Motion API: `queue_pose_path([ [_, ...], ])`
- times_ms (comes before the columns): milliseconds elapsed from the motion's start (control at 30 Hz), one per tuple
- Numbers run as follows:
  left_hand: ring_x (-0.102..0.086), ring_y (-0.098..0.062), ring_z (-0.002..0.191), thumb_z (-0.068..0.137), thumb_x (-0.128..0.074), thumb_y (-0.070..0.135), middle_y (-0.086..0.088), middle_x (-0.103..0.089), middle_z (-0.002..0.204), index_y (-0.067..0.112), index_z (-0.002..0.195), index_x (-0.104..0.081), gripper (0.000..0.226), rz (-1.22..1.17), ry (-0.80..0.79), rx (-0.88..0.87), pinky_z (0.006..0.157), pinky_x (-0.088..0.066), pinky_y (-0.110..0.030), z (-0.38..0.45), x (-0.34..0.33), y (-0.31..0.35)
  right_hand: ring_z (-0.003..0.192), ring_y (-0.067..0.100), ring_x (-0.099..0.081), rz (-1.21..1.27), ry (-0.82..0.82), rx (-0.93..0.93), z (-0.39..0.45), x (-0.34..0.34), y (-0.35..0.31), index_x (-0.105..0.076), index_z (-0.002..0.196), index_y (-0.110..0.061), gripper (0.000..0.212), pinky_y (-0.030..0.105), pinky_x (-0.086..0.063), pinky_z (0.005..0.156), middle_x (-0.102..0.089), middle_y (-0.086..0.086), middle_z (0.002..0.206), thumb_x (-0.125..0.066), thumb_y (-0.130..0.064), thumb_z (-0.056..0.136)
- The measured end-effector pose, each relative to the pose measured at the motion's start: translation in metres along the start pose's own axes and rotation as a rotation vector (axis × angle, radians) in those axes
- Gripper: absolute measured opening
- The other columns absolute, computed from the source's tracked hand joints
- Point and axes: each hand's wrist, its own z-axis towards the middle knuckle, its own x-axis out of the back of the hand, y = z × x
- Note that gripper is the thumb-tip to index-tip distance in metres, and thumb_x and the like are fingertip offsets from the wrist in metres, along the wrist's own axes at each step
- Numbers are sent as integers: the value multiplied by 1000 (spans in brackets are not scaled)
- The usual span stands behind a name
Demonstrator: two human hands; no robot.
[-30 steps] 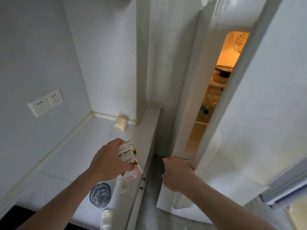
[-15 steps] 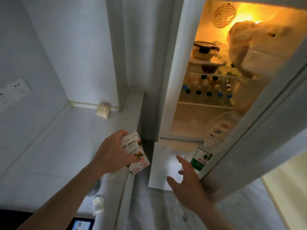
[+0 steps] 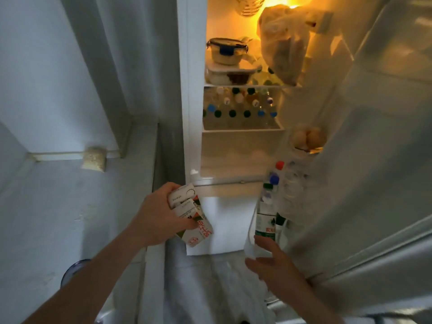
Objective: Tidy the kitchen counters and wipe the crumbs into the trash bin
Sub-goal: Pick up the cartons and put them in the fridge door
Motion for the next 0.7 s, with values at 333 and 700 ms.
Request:
queue_pose_path([
  [333,-75,-8,86,56,-98,24,4,-73,100,29,109,-59,66,-133,-137,20,72,-64,-30,35,-30,41,104,-5,-63,-154,-25,257,-8,27,-53,-63,116,-47,35,28,-59,87,-63,-30,117,-76,-30,88],
  [700,-77,-28,90,70,-87,5,-12,-75,106,11,119,-62,55,-542,-296,173,72,-63,-37,59,-58,99,108,11,-68,-107,-29,469,27,59,-107,-57,128,-43,57,34,-62,82,-65,-12,123,-83,-45,78],
])
